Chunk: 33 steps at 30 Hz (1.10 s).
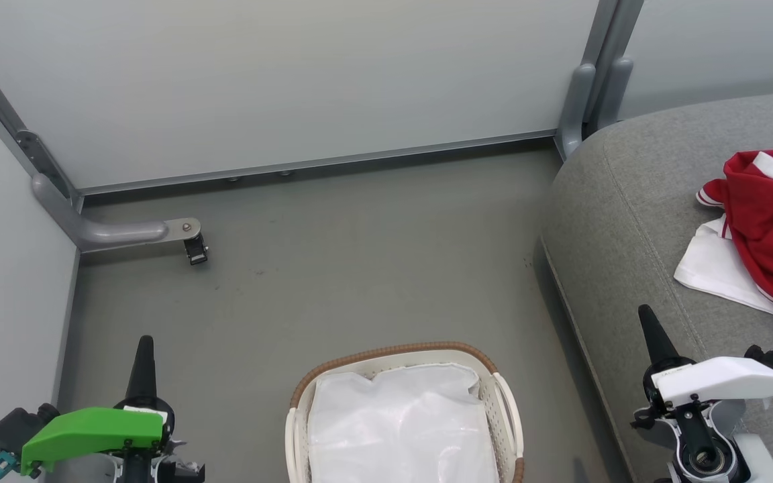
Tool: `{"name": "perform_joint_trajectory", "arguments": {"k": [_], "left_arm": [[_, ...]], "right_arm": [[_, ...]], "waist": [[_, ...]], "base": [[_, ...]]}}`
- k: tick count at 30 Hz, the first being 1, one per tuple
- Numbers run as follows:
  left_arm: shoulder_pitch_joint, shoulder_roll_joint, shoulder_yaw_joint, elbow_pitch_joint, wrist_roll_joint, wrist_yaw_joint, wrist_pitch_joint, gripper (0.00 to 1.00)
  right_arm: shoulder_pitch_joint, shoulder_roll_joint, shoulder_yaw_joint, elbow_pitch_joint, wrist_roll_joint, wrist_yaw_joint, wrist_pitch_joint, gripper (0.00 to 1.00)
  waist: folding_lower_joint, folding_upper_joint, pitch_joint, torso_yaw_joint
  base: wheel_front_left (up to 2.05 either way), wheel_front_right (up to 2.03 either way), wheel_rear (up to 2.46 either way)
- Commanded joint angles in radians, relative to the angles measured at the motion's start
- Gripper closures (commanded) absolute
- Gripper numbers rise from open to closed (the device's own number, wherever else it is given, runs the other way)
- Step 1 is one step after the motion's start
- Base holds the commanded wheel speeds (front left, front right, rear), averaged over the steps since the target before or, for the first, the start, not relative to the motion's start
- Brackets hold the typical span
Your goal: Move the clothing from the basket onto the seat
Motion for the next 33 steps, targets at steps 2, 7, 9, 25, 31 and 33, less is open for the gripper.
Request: {"name": "perform_joint_trajectory", "arguments": {"k": [2,7,9,25,31,33], "left_arm": [[-0.027,0.007,0.007,-0.011,-0.035,-0.006,0.01,1.0],[-0.027,0.007,0.011,-0.017,-0.078,-0.007,0.023,1.0],[-0.028,0.007,0.013,-0.02,-0.095,-0.007,0.027,1.0],[-0.033,0.008,0.024,-0.035,-0.218,-0.007,0.062,1.0],[-0.035,0.008,0.029,-0.039,-0.26,-0.007,0.076,1.0],[-0.035,0.008,0.03,-0.041,-0.275,-0.007,0.08,1.0]], "right_arm": [[0.005,-0.006,-0.007,-0.016,0.035,-0.001,0.009,1.0],[0.01,-0.006,-0.014,-0.025,0.081,-0.001,0.022,1.0],[0.012,-0.006,-0.017,-0.028,0.099,-0.001,0.026,1.0],[0.024,-0.007,-0.035,-0.052,0.23,0.0,0.063,1.0],[0.03,-0.007,-0.042,-0.06,0.276,-0.001,0.075,1.0],[0.032,-0.007,-0.044,-0.063,0.29,-0.001,0.079,1.0]], "waist": [[0.0,0.0035,-0.002,0.0],[0.0,0.0037,-0.005,0.0],[0.0,0.0038,-0.006,0.0],[0.0,0.0046,-0.017,0.001],[0.0,0.0048,-0.021,0.001],[0.0,0.0049,-0.022,0.002]], "base": [[0.0,0.0,0.0],[0.0,0.0,0.0],[0.0,0.0,0.0],[0.0,0.0,0.0],[0.0,0.0,0.0],[0.0,0.0,0.0]]}}
